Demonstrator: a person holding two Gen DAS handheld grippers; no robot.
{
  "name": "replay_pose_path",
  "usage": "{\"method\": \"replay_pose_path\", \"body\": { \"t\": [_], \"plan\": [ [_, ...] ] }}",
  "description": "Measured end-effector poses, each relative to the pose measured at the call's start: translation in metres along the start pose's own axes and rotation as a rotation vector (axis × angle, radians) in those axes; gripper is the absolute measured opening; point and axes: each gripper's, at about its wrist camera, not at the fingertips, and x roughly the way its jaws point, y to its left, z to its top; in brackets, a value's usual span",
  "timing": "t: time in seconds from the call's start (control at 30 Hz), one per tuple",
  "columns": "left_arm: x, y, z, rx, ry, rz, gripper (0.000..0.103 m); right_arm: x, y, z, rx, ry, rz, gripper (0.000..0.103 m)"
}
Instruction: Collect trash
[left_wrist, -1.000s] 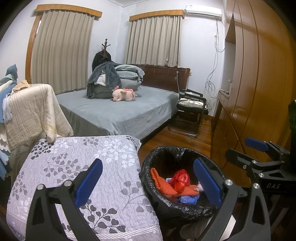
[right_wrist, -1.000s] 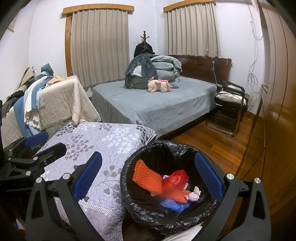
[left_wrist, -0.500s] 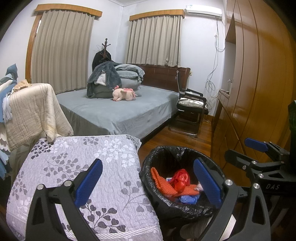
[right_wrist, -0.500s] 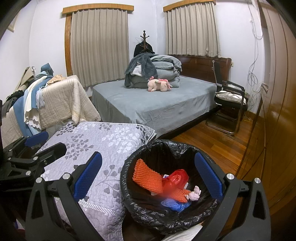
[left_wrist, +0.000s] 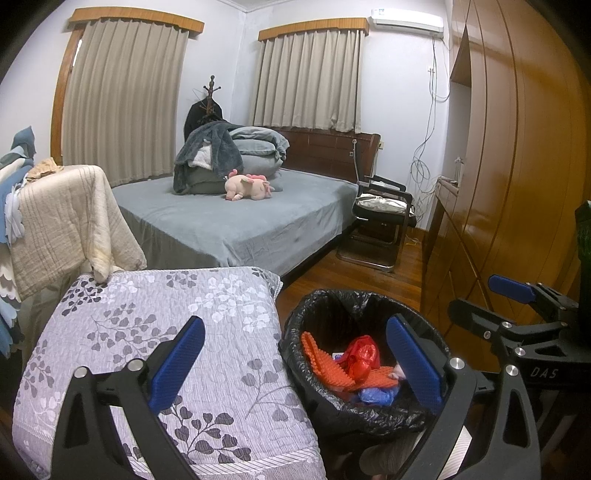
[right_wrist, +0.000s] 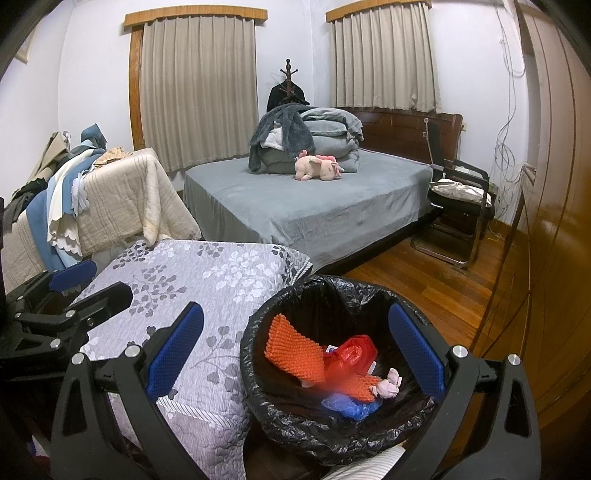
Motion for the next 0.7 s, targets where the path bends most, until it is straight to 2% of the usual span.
{"method": "replay_pose_path", "body": {
  "t": [0.7],
  "plan": [
    [-0.0006, 0.0011, -0.0017, 0.0, 0.005, 0.002, 0.097, -0.0006, 0.0031, -0.0015, 0.003, 0.004, -0.001, 0.098]
  ]
}}
